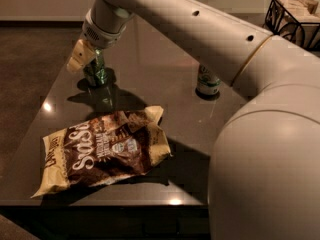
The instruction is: Move green can near 7up can
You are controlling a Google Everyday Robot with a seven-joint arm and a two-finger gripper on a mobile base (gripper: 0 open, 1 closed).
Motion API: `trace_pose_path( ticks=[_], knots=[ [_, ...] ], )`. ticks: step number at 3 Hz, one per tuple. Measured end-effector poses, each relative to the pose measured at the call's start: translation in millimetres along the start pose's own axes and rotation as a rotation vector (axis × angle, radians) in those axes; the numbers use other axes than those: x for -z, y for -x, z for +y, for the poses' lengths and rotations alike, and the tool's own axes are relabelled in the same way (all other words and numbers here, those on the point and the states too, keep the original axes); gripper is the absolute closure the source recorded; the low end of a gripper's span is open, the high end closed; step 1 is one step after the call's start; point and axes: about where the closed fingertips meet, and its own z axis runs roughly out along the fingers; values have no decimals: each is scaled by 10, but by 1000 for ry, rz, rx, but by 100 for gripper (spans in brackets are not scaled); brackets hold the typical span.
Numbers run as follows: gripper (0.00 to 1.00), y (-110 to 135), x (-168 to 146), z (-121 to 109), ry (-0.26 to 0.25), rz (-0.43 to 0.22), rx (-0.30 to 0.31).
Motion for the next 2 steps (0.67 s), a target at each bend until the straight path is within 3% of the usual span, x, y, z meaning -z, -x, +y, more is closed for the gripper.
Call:
trace_pose_path(
  ticks=[1, 2],
  knots=[
    [38, 28, -14, -38, 5, -12, -1],
    [69, -28, 211, -102, 2, -39, 9]
  ],
)
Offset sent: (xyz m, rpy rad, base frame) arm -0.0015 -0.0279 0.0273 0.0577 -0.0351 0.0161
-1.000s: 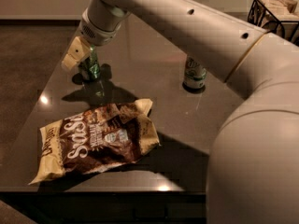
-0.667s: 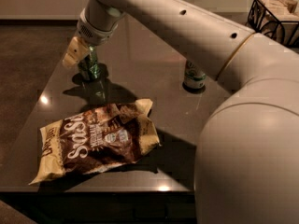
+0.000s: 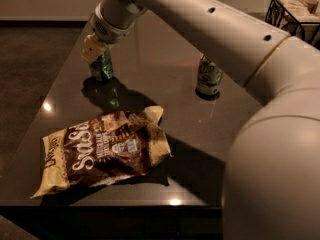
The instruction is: Move green can near 7up can
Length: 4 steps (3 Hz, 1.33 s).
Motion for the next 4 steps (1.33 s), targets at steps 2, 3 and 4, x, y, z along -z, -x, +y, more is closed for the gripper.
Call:
trace_pose_path(
  ticks=[2, 3, 4],
  knots=[
    [100, -243, 670, -407, -80, -6, 5],
    [100, -460, 883, -729, -103, 19, -7],
    [100, -727, 976, -999, -108, 45, -26]
  ],
)
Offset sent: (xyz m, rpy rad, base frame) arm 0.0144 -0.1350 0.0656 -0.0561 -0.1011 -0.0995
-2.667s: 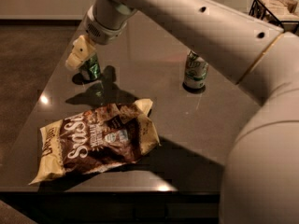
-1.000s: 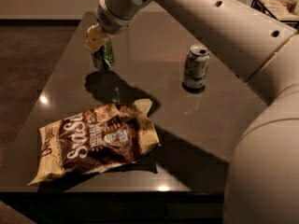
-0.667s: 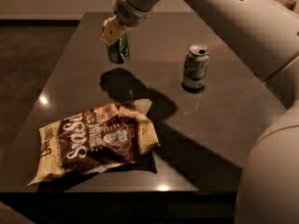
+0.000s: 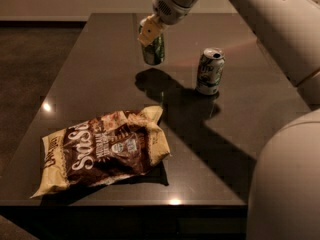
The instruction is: Move green can near 7up can
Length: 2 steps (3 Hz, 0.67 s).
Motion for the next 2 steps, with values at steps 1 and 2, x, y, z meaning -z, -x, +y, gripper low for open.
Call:
trace_pose_path(
  ticks=[1, 2],
  knots=[
    [100, -271, 25, -208, -1, 10, -30],
    [87, -543, 68, -386, -12, 12, -78]
  ],
)
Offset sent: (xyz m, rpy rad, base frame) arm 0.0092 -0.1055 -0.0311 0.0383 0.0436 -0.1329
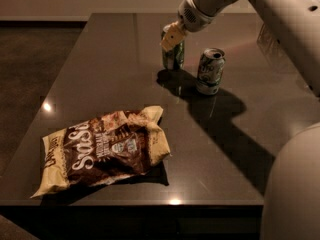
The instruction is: Move green can near 7up can
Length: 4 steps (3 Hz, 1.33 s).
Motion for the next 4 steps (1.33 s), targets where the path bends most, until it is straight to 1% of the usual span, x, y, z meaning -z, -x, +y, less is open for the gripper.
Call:
trace_pose_path(
  ticks=[1, 2, 3, 4],
  knots=[
    [68, -216, 25, -144, -9, 8, -42],
    [44, -398, 42, -250, -15, 21, -76],
    [21, -528, 96, -332, -27, 25, -106],
    [1, -600, 187, -365, -38, 15, -118]
  ],
)
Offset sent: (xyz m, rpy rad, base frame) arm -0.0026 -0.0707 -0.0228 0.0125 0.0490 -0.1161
